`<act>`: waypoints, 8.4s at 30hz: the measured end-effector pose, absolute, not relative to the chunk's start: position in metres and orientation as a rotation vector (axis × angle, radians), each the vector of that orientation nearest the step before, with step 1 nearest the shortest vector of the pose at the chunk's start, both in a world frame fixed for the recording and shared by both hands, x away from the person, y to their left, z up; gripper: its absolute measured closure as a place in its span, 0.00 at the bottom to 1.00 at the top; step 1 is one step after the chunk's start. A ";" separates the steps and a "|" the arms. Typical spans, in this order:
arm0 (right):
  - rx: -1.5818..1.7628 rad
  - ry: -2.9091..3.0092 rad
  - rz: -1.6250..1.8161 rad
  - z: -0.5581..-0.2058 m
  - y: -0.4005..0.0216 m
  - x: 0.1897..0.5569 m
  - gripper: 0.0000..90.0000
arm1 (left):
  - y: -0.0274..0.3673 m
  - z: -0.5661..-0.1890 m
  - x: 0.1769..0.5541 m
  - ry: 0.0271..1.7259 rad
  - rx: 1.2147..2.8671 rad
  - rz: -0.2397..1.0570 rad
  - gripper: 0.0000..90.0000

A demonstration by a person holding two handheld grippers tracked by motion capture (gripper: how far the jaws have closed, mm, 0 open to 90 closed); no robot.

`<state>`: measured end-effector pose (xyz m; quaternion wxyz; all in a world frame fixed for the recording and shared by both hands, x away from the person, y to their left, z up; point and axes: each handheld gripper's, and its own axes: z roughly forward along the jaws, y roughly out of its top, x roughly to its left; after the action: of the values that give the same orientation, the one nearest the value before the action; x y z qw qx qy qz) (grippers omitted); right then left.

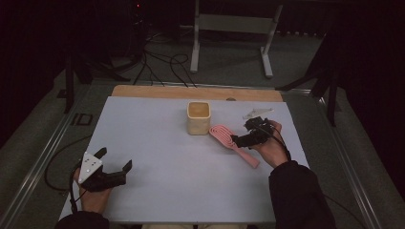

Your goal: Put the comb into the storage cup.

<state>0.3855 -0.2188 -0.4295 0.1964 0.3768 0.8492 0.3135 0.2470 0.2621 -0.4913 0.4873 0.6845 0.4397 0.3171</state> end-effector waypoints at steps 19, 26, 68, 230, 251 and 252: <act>1.072 2.517 0.774 -0.455 -0.210 0.401 0.10 | 0.261 -0.492 0.247 1.066 1.668 0.768 0.00; 1.083 2.578 0.705 -0.466 -0.207 0.407 0.10 | 0.262 -0.492 0.247 1.067 1.669 0.767 0.00; 1.150 2.776 0.507 -0.495 -0.202 0.407 0.71 | 0.260 -0.492 0.247 1.067 1.677 0.765 0.00; 0.993 2.223 1.244 -0.464 -0.172 0.317 0.77 | 0.197 -0.458 0.287 0.992 1.765 0.655 0.00; 0.979 2.223 1.249 -0.469 -0.161 0.314 0.77 | 0.166 -0.452 0.300 0.937 1.783 0.569 0.00; 0.978 2.225 1.249 -0.469 -0.161 0.314 0.77 | 0.164 -0.452 0.301 0.934 1.783 0.565 0.00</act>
<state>0.3144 -0.1609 -0.4692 0.2031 0.3505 0.7972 0.4477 0.3009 0.1638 -0.4518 0.5016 0.7379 0.3865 0.2337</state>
